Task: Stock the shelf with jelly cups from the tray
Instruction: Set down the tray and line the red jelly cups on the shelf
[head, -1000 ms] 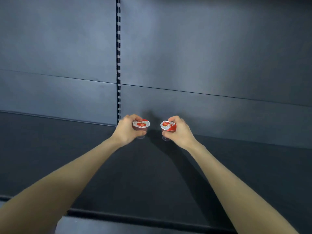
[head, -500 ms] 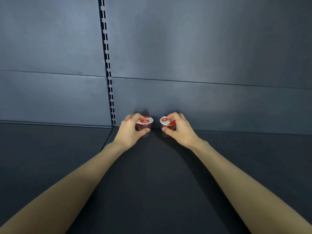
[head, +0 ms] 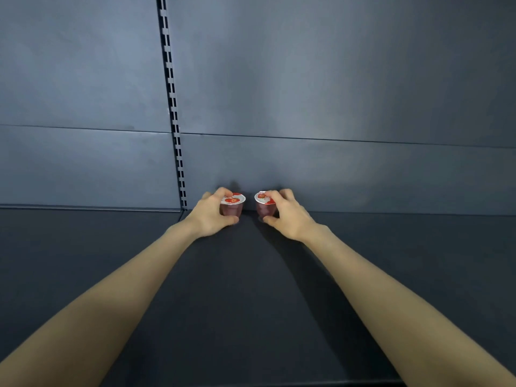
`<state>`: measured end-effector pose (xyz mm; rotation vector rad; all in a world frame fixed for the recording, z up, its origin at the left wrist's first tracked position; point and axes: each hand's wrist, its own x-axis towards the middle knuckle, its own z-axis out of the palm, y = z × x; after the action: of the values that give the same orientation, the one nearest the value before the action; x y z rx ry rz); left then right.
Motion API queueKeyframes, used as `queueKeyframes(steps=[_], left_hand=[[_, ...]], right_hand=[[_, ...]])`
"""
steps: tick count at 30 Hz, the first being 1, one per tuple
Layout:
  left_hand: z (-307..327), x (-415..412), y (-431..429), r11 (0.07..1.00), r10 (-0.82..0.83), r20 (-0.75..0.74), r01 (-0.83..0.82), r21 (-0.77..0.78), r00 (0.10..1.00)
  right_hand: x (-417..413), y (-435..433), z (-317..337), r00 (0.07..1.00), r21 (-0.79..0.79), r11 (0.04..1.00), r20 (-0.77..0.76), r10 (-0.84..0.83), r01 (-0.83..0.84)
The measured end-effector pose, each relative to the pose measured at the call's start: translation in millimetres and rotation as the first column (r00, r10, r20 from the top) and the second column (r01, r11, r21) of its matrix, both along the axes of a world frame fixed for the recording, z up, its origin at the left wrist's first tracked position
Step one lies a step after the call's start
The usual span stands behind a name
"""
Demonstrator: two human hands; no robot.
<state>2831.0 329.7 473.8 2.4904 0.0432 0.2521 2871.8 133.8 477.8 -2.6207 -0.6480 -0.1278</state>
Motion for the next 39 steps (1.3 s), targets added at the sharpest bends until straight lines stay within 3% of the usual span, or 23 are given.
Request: queueKeyframes(steps=[7,13,20,27,31,39], left_hand=[[38.6,-41.7,-27.4,0.963,0.011,0.066,-0.029,0.269,0.998],[54.7,-118.8,-89.3,0.961,-0.023,0.161,-0.023,0.276,0.987],[5.2,-246.8,-196.0,0.923,0.003,0.264,-0.104,0.371,0.965],[-65.0,-324.3,-264.2,0.89,-0.08,0.367,-0.099,0.445,0.927],[-124.4,-346.6,-283.8,0.887,-0.087,0.274,-0.051,0.459,0.958],[-265.9,-382.2,-308.9,0.936,-0.072,-0.111,0.105,0.335,0.991]], right_hand=[[-30.3,-34.7,37.8,0.997,-0.107,0.994,0.072,-0.012,0.019],[-100.4,-94.2,50.3,0.987,-0.123,0.992,0.158,0.041,-0.021],[-214.1,-198.7,15.0,0.969,-0.122,0.983,0.189,0.161,-0.139],[-291.7,-275.8,-55.6,0.976,-0.029,0.989,0.157,0.149,-0.146],[-318.9,-300.0,-116.2,0.995,-0.031,0.996,0.062,0.082,-0.08],[-364.3,-324.0,-269.5,0.962,-0.164,0.986,-0.273,-0.02,-0.026]])
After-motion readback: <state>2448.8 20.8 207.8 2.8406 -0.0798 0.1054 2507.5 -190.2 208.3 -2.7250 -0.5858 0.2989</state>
